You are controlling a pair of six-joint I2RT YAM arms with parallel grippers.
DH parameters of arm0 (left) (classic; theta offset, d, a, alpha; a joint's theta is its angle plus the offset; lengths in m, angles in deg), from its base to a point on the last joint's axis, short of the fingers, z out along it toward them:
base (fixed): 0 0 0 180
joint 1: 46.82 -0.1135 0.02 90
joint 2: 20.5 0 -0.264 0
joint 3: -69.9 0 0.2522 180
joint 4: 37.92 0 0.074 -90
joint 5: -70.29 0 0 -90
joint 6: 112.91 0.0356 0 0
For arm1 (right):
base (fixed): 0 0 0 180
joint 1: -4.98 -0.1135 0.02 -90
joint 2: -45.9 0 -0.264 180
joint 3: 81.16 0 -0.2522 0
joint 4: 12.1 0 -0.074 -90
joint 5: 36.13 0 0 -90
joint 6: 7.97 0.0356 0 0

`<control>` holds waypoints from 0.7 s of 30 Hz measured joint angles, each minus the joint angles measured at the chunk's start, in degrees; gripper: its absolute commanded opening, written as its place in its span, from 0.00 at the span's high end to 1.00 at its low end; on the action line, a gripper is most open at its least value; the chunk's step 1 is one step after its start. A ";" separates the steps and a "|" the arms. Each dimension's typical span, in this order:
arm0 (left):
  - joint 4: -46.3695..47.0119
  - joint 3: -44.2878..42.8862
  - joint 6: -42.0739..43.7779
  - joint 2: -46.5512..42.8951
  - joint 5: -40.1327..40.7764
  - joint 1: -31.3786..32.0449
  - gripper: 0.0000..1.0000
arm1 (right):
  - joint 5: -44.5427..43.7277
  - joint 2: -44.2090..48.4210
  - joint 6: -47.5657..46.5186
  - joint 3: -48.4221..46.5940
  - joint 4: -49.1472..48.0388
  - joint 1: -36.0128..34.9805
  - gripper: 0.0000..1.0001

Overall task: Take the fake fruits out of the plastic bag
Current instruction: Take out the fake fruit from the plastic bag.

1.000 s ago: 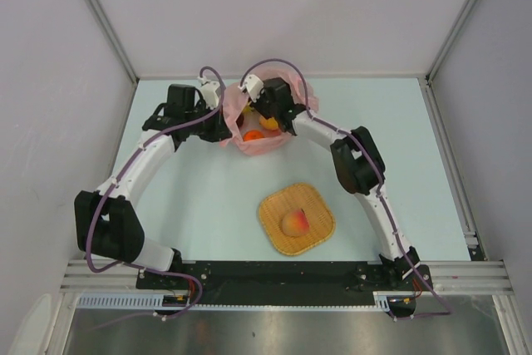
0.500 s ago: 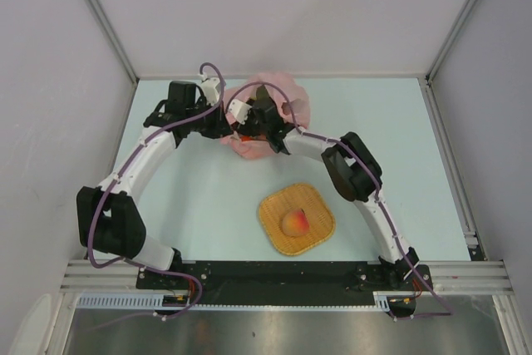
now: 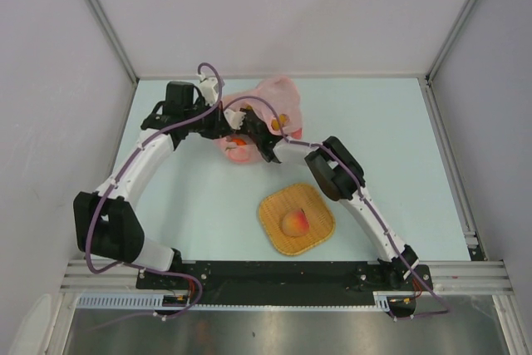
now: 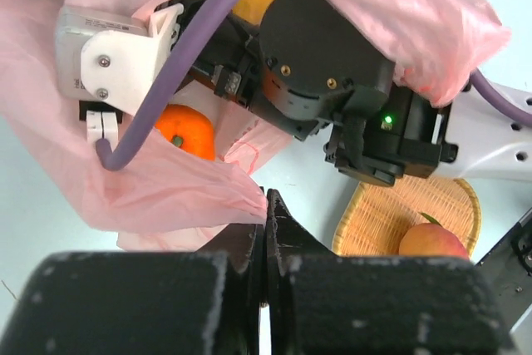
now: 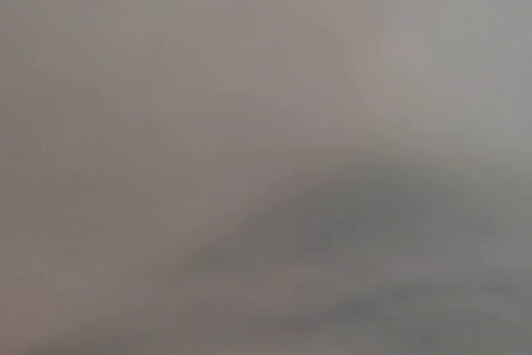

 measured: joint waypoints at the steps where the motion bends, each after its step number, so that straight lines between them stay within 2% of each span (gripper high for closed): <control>1: 0.09 0.31 0.00 -0.42 0.00 0.00 1.00 | -0.13 -0.02 -0.17 0.00 0.11 0.11 0.88; 3: 0.15 0.96 0.00 -1.16 0.00 0.02 1.00 | -0.33 -0.02 -0.09 -0.13 0.81 0.35 1.00; 10: 0.72 1.46 -0.04 -1.51 -0.04 0.09 1.00 | 2.36 4.28 2.08 3.82 6.27 1.14 1.00; 21: 3.19 -0.92 -0.02 -0.35 1.46 0.20 1.00 | 10.08 23.08 12.50 6.71 15.98 3.76 1.00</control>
